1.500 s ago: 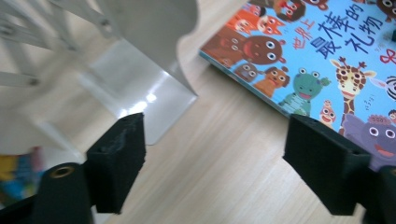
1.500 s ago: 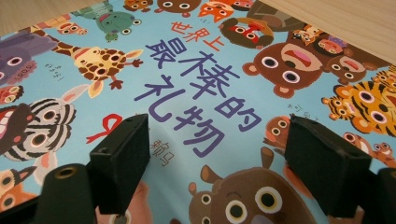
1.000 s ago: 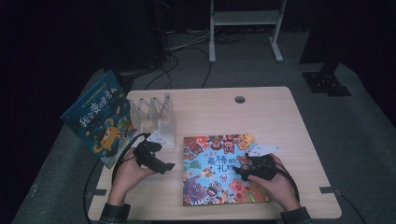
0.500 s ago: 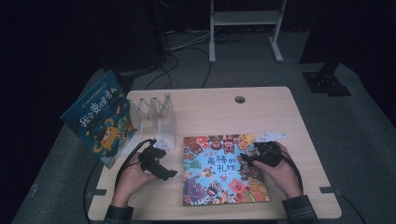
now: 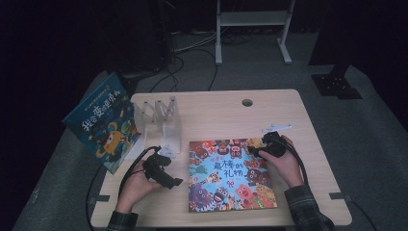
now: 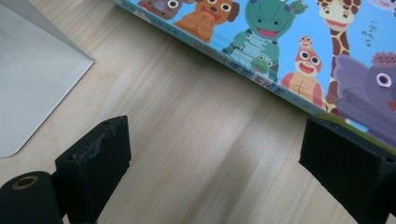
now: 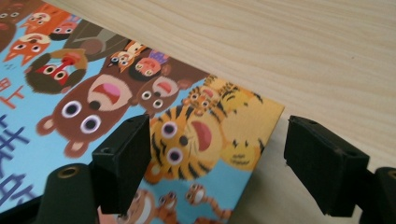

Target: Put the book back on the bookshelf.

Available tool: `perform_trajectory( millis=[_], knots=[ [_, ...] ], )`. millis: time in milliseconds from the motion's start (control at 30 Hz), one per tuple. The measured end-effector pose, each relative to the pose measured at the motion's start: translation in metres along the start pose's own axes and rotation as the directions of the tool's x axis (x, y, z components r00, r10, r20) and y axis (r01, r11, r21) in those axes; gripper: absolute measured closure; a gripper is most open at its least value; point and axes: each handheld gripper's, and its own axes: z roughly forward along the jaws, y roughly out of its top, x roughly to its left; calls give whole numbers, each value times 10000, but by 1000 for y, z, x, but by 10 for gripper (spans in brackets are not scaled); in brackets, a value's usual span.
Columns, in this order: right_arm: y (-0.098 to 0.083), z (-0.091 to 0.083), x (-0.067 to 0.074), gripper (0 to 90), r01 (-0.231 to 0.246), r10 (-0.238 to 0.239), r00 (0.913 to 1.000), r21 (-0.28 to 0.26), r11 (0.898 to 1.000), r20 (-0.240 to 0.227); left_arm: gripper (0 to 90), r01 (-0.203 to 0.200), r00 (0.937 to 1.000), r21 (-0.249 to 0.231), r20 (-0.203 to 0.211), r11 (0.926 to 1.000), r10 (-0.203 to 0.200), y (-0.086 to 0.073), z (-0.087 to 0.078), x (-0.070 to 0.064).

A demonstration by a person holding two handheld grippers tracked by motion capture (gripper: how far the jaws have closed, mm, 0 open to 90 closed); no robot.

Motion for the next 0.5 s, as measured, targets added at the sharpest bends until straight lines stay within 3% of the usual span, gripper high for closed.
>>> perform_trajectory(
  millis=[200,367,500],
  knots=[
    [4,6,-3,222,-265,268,9989,83,9996,-383,83,-14,10000,-50,-28,10000,14,0,-2,0],
    [4,7,-5,221,-109,113,9988,80,9999,-467,83,98,9999,-117,44,9999,-98,0,-3,2],
    [7,13,-3,228,21,-26,9963,-64,10000,-854,83,128,9999,-204,31,9997,-128,0,-4,1]
  ],
)
